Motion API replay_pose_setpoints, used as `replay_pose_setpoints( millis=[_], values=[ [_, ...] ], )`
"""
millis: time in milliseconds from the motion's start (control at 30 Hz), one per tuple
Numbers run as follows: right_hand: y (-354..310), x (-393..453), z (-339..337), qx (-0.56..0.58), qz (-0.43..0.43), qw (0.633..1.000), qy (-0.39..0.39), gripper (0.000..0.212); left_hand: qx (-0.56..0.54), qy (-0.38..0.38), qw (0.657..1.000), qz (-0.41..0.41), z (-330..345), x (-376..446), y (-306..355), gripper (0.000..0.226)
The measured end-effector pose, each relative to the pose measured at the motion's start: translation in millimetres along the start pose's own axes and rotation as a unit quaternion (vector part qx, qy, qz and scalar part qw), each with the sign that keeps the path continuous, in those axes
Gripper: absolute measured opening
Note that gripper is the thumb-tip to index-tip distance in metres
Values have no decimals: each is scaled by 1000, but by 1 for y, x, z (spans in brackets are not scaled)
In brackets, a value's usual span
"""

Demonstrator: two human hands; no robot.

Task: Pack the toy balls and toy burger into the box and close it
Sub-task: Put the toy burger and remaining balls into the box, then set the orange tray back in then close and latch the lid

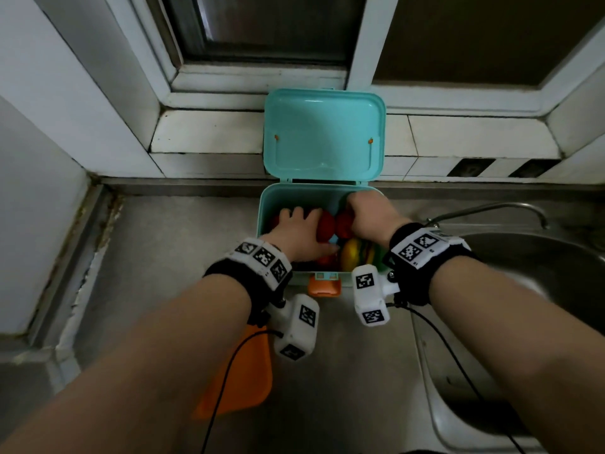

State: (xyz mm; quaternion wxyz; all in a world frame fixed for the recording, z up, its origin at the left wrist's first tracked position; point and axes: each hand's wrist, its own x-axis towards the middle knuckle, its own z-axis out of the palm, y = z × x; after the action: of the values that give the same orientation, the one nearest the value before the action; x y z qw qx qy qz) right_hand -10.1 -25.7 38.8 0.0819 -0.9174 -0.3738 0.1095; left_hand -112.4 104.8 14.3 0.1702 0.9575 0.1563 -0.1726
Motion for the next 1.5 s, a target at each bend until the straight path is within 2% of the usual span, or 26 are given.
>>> replay_pose_setpoints(
  millis=[67, 133, 233, 367, 467, 600, 700, 767, 867, 967, 1067, 1200, 1333, 1433, 1500],
  values=[
    [7, -2, -9, 10, 23, 1000, 7, 26, -102, 1, 995, 16, -17, 12, 12, 87],
    [12, -11, -13, 32, 52, 997, 38, 22, -175, 40, 983, 36, -26, 20, 23, 68],
    [23, -28, -11, 127, 90, 984, 85, 5, -162, 117, 979, 47, -27, 28, 46, 34],
    [46, -41, -19, 229, 136, 959, 96, 17, -215, 164, 961, 56, -30, 44, 74, 22],
    [69, -45, -23, 341, 189, 919, 51, 9, -281, 138, 948, 62, -29, 61, 83, 20],
    [95, -55, -23, 485, 267, 832, -32, 11, -289, 94, 952, 41, -7, 84, 90, 12],
    [110, -66, -14, 482, 280, 822, -118, 13, -256, 69, 964, 27, 11, 92, 93, 12],
    [119, -71, -4, 460, 298, 823, -147, 19, -220, 44, 974, 19, 16, 95, 89, 16],
    [131, -79, 9, 397, 348, 828, -191, 13, -174, 18, 985, 1, 16, 101, 81, 21],
    [143, -88, 18, 314, 376, 832, -262, 22, -179, 2, 983, -27, 19, 107, 76, 20],
    [151, -100, 27, 311, 419, 813, -259, 22, -252, -39, 966, -44, 25, 112, 73, 22],
    [164, -105, 32, 337, 425, 809, -224, 21, -216, -73, 973, -40, 26, 118, 77, 25],
    [166, -99, 32, 328, 430, 809, -231, 24, -150, -56, 986, -50, 27, 118, 69, 21],
    [164, -95, 32, 327, 429, 806, -246, 21, -167, -50, 982, -68, 33, 116, 61, 16],
    [169, -93, 31, 335, 428, 815, -204, 18, -206, -42, 973, -92, 35, 119, 59, 18]
  ],
)
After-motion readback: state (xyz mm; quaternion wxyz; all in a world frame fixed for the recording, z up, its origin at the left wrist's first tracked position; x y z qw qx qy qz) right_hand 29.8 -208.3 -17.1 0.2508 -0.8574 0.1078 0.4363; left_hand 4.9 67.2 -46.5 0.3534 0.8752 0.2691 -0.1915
